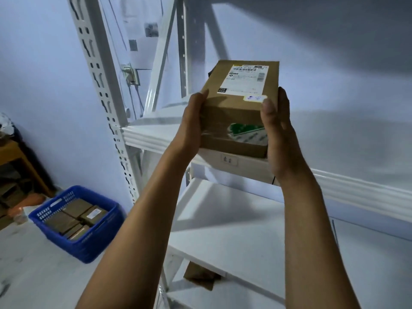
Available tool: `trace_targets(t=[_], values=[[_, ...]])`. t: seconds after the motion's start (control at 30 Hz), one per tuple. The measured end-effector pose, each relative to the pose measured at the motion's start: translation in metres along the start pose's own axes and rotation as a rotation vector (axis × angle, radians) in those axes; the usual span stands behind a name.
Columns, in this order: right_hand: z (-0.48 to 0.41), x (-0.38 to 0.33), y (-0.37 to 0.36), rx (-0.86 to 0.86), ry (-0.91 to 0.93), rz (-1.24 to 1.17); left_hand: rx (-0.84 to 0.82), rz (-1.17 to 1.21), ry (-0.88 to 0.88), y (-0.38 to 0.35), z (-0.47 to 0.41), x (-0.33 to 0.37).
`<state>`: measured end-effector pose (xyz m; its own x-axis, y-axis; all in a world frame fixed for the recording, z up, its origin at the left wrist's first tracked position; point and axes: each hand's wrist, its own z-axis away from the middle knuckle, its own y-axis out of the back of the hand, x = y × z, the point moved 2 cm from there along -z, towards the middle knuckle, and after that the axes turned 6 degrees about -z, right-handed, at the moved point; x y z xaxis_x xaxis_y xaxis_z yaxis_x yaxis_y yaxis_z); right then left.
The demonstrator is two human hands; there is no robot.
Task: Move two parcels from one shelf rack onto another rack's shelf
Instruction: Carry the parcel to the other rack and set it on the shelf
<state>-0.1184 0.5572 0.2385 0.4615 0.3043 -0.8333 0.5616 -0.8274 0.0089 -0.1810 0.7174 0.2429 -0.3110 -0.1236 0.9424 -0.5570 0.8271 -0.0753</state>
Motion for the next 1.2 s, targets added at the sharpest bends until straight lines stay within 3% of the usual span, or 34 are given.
trace_targets(t=[0.23, 0.53, 0.67, 0.9, 1.2], values=[[0.001, 0.003, -0.001, 0.07, 0.043, 0.416, -0.082, -0.133, 0.061, 0.002, -0.013, -0.002], [0.006, 0.0, -0.007, 0.128, 0.034, 0.518, -0.082, -0.141, 0.102, 0.004, -0.015, 0.0], [0.008, 0.0, -0.012, 0.194, 0.027, 0.325, -0.11, -0.115, 0.121, 0.009, -0.016, 0.001], [0.0, -0.009, -0.005, 0.386, -0.124, -0.358, -0.15, -0.021, 0.168, 0.014, -0.02, -0.003], [-0.001, -0.007, -0.014, 0.454, -0.119, -0.531, -0.173, 0.024, 0.209, 0.018, -0.022, -0.001]])
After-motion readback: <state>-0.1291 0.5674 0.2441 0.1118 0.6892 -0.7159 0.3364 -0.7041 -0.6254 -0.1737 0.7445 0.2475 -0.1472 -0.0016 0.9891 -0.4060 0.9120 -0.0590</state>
